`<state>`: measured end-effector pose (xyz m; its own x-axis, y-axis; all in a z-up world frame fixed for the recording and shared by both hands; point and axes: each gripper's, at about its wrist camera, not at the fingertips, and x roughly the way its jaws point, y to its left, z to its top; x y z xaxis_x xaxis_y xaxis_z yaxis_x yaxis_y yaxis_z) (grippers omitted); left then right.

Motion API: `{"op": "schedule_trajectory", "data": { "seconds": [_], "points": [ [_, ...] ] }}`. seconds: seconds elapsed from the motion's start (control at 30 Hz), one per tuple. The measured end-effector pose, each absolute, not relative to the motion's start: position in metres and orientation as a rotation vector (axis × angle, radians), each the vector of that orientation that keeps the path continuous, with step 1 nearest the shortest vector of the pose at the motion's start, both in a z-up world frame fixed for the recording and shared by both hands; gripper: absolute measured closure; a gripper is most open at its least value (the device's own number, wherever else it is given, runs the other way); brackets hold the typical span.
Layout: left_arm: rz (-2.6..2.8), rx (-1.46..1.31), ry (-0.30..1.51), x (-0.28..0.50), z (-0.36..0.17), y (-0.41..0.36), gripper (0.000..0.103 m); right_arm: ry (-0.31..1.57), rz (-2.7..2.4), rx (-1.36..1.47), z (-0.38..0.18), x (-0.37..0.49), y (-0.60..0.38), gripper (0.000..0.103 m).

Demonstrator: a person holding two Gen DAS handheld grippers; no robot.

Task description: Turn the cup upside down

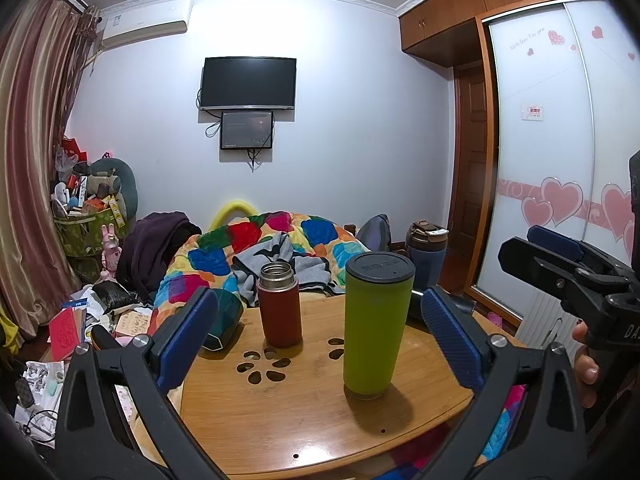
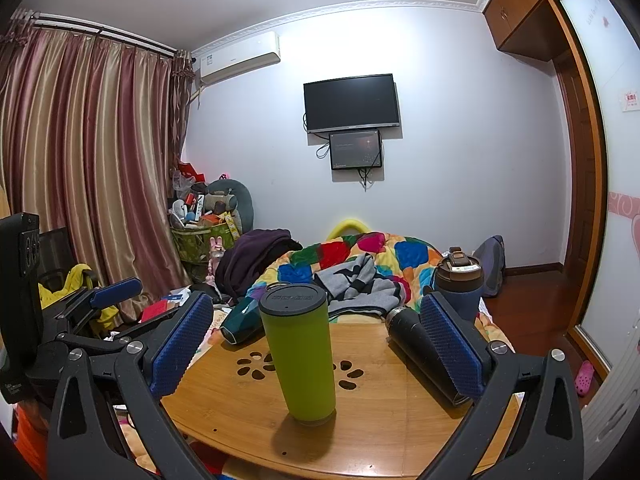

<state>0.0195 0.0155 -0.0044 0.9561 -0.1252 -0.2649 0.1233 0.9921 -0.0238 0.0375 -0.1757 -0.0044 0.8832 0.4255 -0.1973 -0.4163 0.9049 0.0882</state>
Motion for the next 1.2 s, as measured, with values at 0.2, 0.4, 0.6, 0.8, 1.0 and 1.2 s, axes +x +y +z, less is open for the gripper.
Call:
{"op": "schedule_trajectory", "data": {
  "seconds": [0.2, 0.4, 0.6, 0.8, 1.0, 1.2],
  "points": [
    [-0.125, -0.007, 0.269, 0.0191, -0.0041, 0.0152, 0.000, 0.216, 0.438, 0.043, -0.0046, 0.0376, -0.1757, 0.000],
    [-0.125, -0.007, 0.269, 0.0188, -0.0044, 0.0153, 0.000, 0.216, 0.439, 0.043, -0.0047, 0.0372, -0.1757, 0.000],
    [-0.130, -0.008, 0.268, 0.0186, -0.0033, 0.0138, 0.000, 0.216, 0.438, 0.044, -0.0047, 0.0375, -0.1756, 0.000],
    [-0.137, -0.004, 0.249, 0.0153, 0.0002, 0.0093, 0.000, 0.219, 0.439, 0.046, -0.0053, 0.0372, -0.1752, 0.000],
    [-0.129, -0.001, 0.245, 0.0147, 0.0005, 0.0075, 0.000, 0.221, 0.439, 0.046, -0.0049, 0.0370, -0.1751, 0.000],
    [-0.136, -0.006, 0.271, 0.0192, -0.0021, 0.0074, 0.000, 0.229, 0.442, 0.048, -0.0099, 0.0345, -0.1731, 0.000]
  ]
}}
